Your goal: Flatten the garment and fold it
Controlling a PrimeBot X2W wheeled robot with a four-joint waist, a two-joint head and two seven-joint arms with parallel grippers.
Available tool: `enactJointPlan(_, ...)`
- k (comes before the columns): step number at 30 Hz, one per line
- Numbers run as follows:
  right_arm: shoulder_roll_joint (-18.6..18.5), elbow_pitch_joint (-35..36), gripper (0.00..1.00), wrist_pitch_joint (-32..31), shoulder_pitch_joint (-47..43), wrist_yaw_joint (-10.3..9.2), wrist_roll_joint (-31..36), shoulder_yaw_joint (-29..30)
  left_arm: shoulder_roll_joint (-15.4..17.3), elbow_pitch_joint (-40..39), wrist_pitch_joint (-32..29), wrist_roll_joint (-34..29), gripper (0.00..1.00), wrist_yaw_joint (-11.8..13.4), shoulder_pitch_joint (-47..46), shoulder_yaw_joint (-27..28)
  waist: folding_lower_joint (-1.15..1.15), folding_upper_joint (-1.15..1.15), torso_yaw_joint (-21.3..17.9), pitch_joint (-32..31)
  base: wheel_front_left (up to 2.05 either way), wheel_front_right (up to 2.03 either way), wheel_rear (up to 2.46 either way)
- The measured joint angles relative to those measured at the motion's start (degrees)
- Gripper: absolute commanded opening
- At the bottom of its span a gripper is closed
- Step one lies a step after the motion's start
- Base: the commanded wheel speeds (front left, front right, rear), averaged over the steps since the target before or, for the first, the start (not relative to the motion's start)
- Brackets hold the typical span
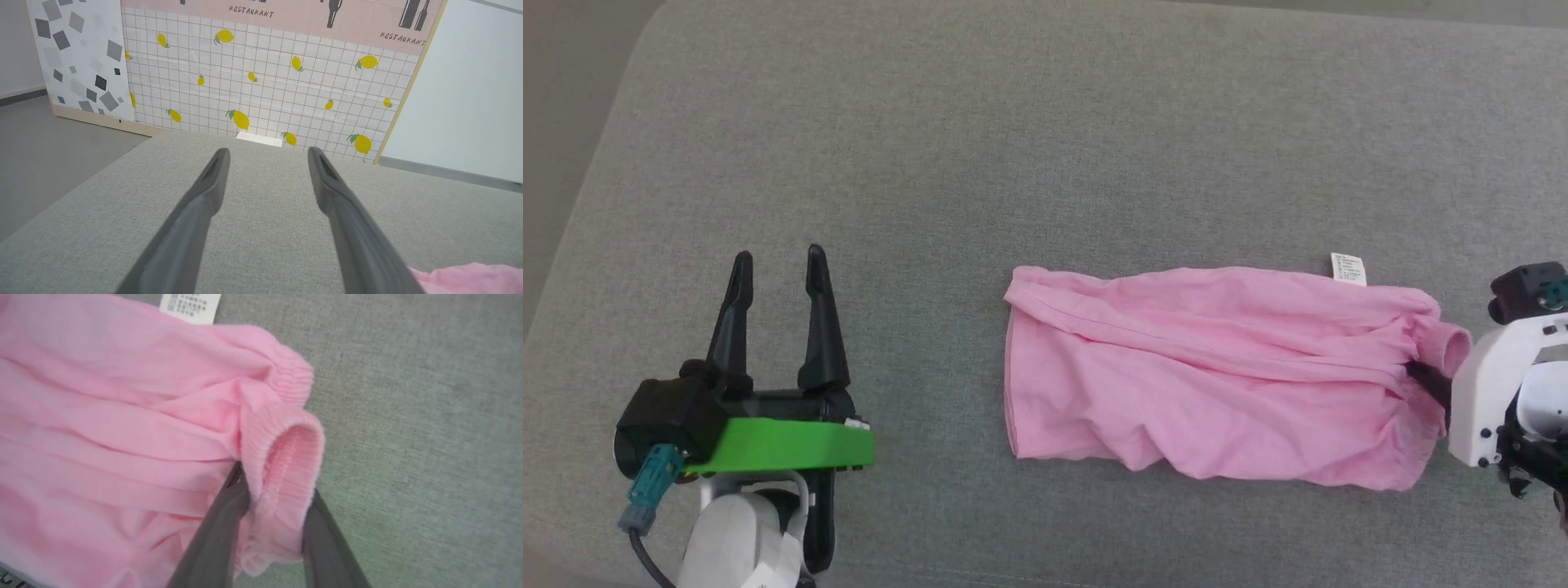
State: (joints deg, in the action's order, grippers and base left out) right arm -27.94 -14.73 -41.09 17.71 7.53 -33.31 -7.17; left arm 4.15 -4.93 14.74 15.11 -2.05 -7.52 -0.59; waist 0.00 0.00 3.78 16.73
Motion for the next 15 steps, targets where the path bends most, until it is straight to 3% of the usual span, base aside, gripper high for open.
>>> enactJointPlan(7, -0.33, -2.0, 0.0, -0.24, -0.33, 0.07, 0.04, 2.81, -0.55, 1.29, 0.0, -0.6, 1.0, -0.94, 0.03, 0.48, 0.0, 0.0, -0.46, -1.4, 0.0, 0.0, 0.0)
enactJointPlan(15, -5.5, -7.59, 0.0, -1.54, -1.23, 0.07, 7.56, 12.94, -0.76, 2.75, 0.0, -1.81, 1.0, -0.99, 0.03, 1.14, 0.0, 0.0, -1.11, -1.53, 0.0, 0.0, 0.0)
